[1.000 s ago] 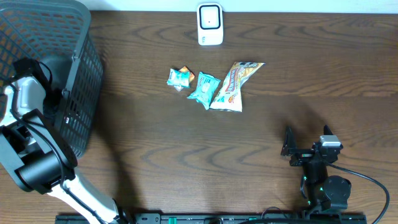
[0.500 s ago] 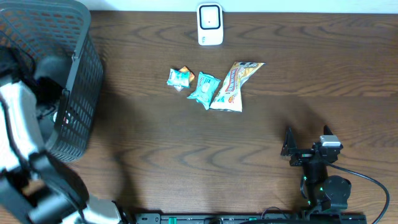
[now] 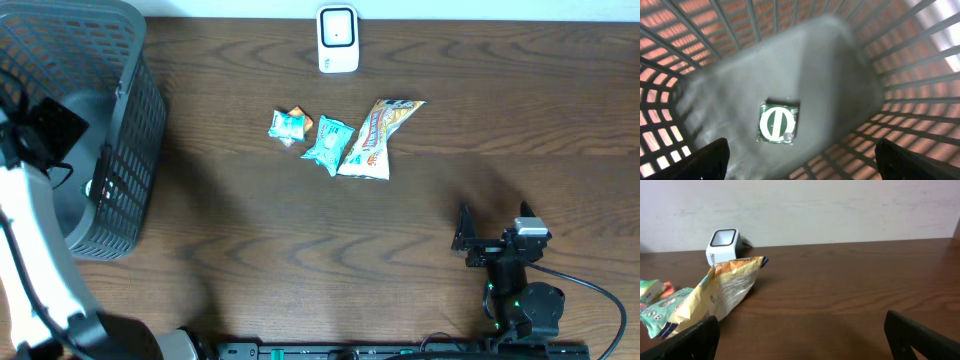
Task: Scan the item barcode
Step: 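Close the left gripper on the tin and lift it out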
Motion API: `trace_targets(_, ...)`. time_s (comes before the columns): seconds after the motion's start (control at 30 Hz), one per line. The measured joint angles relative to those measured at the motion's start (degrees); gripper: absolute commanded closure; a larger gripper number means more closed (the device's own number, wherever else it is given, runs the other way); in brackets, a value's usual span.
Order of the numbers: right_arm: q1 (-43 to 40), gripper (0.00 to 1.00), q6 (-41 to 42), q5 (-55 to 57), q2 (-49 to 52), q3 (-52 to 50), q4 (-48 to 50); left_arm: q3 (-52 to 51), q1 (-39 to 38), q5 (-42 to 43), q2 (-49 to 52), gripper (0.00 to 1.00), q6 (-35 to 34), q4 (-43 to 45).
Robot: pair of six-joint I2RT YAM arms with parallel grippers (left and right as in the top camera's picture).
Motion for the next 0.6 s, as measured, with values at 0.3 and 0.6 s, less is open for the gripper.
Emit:
trace_targets(0.3,0.00,0.01,0.00,-0.02,0.00,0.00,-0.02,0.00,0.00,-0.46,14.12,0.00,-0.07,-0.50)
trace_targets(0.6,0.00,0.01,0.00,0.00,0.00,0.00,0.00,0.00,0.00,-0.44,22.51,0.00,-0.09,-0.11)
